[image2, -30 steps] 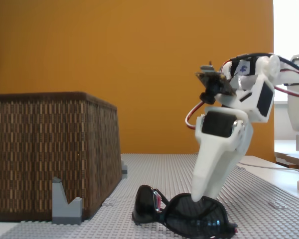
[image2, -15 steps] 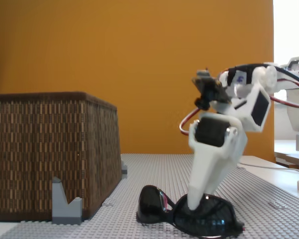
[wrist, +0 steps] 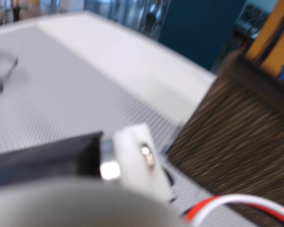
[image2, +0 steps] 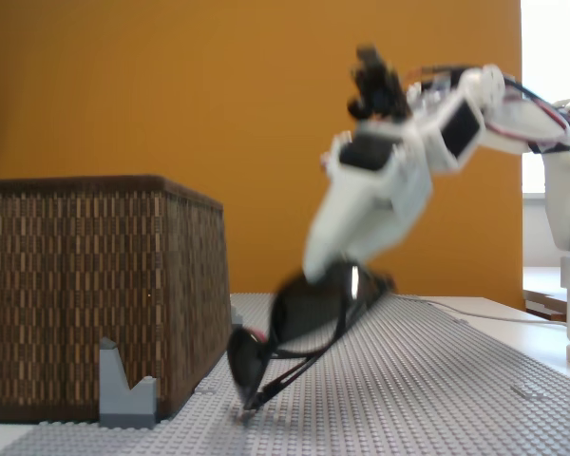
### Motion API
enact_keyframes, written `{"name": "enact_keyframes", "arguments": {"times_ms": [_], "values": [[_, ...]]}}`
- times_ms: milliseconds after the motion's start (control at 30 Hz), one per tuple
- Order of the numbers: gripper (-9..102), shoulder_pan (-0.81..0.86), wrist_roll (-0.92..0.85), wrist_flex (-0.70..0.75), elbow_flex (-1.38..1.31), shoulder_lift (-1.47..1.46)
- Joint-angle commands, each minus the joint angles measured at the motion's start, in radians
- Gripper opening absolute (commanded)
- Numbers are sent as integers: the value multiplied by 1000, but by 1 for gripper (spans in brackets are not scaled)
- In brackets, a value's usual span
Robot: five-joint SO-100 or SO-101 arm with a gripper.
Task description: Grasp a glasses and put it in the bin.
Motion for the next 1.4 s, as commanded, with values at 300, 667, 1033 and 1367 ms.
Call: {"name": "enact_keyframes", "arguments": {"times_ms": [300,667,1033,1367], "values": [[-1,64,-64,6,31,433],[-1,179,-133,-407,35,460],[-1,250,-202,-563,12,281],[23,305,-176,-620,-14,103]]}}
